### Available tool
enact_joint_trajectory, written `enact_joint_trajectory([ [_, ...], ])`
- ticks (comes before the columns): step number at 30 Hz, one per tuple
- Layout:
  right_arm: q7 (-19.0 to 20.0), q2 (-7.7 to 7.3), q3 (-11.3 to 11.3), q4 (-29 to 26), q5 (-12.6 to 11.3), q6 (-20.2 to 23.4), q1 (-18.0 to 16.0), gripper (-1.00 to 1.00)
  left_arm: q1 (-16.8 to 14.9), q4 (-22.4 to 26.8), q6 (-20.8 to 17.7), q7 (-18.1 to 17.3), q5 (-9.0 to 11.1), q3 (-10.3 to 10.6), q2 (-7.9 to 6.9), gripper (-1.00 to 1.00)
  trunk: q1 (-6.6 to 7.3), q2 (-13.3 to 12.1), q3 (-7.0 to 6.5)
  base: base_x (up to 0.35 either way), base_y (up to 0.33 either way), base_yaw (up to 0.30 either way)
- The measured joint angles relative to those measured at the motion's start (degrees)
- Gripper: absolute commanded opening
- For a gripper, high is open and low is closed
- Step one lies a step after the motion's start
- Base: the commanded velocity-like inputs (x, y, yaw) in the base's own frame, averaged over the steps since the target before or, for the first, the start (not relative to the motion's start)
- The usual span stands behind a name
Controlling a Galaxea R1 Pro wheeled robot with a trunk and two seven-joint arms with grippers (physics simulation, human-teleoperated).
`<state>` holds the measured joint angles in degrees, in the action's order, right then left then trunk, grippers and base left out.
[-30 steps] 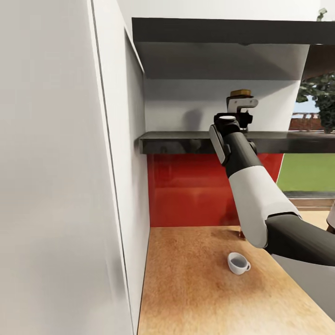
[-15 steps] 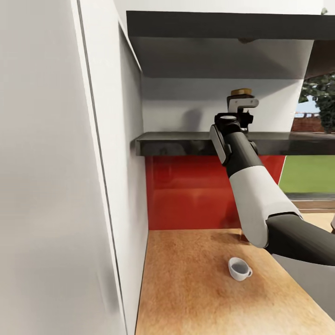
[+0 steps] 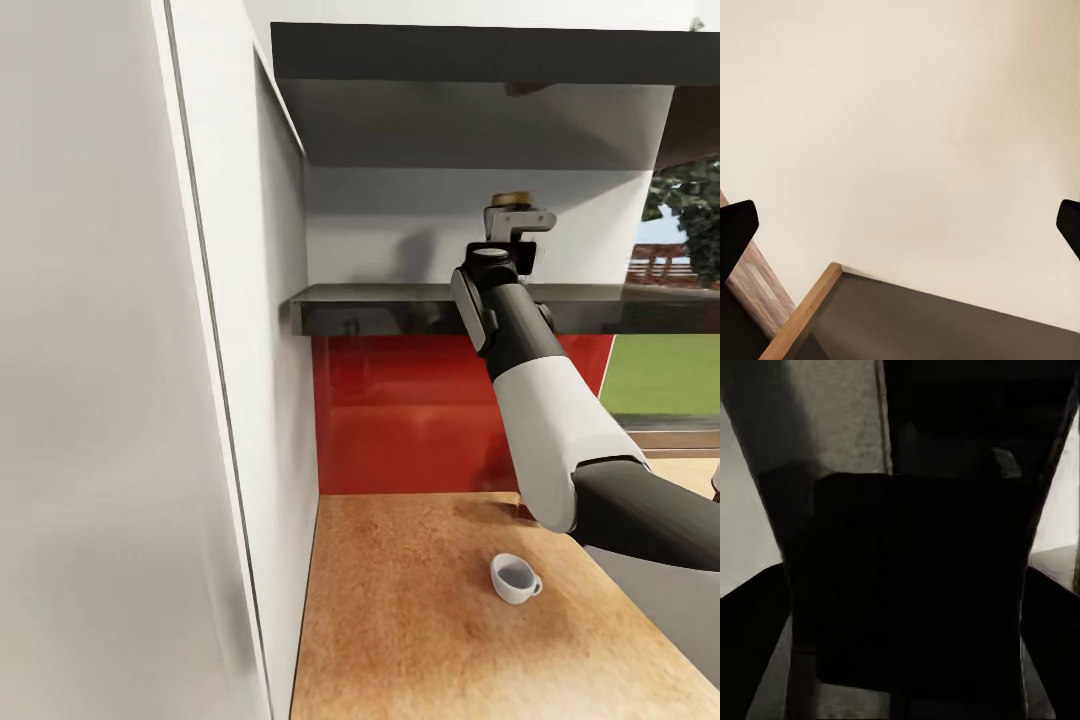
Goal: Set up a coffee station on the kitchen countertop: keep the coffee maker on the countertop, move the bottle of coffee from the kitchen shelf to the counter next to the coffee maker, place a paper coffee filter on top of the coffee maker, put the saucer next to the coffee maker with the coffee cup on the saucer, and place the electric kettle next to the coffee maker.
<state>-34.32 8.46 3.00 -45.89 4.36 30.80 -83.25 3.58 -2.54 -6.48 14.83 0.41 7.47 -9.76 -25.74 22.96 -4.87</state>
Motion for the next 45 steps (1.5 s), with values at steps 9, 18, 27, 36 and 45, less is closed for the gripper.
enact_joint_trajectory([
  [9, 0.12, 0.0, 0.02, 0.04, 0.05, -0.03, -0.01, -1.0, 0.0, -0.01, 0.0, 0.0, 0.0, 0.01, 0.0, 1.0, 0.0, 0.0, -0.01, 0.0, 0.0, 0.0],
  [18, 0.13, 0.0, 0.03, 0.02, 0.11, -0.05, -0.01, -1.0, 0.0, -0.01, 0.0, -0.03, 0.0, 0.0, -0.41, 1.0, 0.0, 0.0, -0.01, 0.0, 0.0, 0.0],
  [27, 0.09, 0.04, 0.08, -0.2, 0.26, -0.11, 0.03, -1.0, -0.08, 0.23, -0.05, 0.35, 0.0, -0.18, -0.7, 1.0, -0.05, -0.07, 0.02, -0.131, 0.0, 0.0],
  [36, 0.12, 0.39, 0.09, -0.46, 0.06, -0.1, 0.04, -1.0, -0.08, 0.19, 0.0, 0.27, 0.0, -0.1, -0.7, 1.0, -0.06, -0.08, 0.02, -0.333, 0.0, 0.0],
  [45, 0.15, 0.42, 0.07, -0.4, 0.03, -0.1, 0.04, -1.0, -0.09, 0.18, 0.0, 0.26, 0.0, -0.1, -0.7, 1.0, -0.06, -0.08, 0.02, -0.337, 0.0, 0.0],
])
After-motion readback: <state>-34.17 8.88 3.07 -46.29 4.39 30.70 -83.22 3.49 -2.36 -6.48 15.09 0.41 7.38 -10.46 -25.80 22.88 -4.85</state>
